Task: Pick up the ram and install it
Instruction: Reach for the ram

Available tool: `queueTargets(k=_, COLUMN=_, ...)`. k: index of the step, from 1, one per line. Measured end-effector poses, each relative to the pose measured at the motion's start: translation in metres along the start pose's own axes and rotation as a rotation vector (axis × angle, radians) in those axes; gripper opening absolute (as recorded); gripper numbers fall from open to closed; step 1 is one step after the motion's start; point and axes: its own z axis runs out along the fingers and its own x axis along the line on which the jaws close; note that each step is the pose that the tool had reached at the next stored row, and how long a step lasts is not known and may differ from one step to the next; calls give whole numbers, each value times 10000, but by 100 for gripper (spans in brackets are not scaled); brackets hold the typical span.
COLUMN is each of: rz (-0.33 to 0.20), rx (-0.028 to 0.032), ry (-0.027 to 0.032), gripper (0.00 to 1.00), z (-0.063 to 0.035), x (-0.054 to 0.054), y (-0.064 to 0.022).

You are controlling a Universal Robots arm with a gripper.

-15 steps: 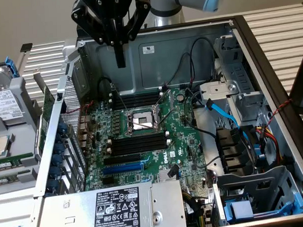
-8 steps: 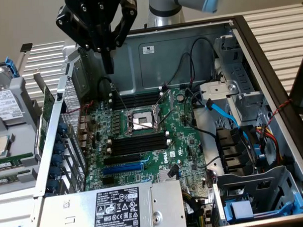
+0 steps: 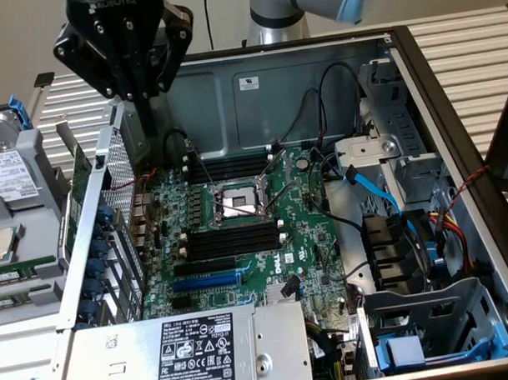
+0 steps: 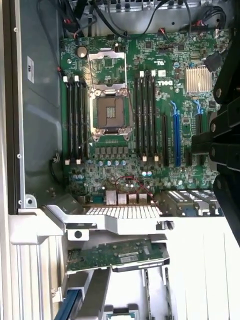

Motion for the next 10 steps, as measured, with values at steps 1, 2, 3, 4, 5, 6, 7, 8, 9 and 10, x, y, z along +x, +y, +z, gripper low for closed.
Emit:
queueTargets(k=1, rz=1, rx=0, ry=0, gripper=11, z=-1, x=44, y=-12)
queueTargets(k=2, rz=1, rx=-1, ry=0, gripper=11, z=-1, x=89, y=-24)
queueTargets(k=3, rz=1, rx=-1, ry=-1, gripper=11, z=-2, x=137, y=-37)
queueTargets(k=4, rz=0, rx=0, ry=0, gripper=11, z=-4, x=181, y=-48)
queueTargets(k=5, rz=0, rx=0, ry=-1, gripper=11, z=-4, x=227, y=-57)
queueTargets(k=6, rz=1, rx=0, ry=0, gripper=11, z=-5, x=271, y=-64)
queueTargets(k=7, rz=0, rx=0, ry=-1, gripper=11, z=-6, x=316, y=-69)
queueTargets(k=8, rz=2, rx=-1, ry=-1, gripper=11, z=-7, x=361, y=-73)
queueTargets(k=9, rz=1, rx=0, ry=0, gripper=11, z=-8, x=406, y=-76)
queueTargets(k=10, rz=0, rx=1, ry=-1, gripper=11, z=-8, x=450, y=-79)
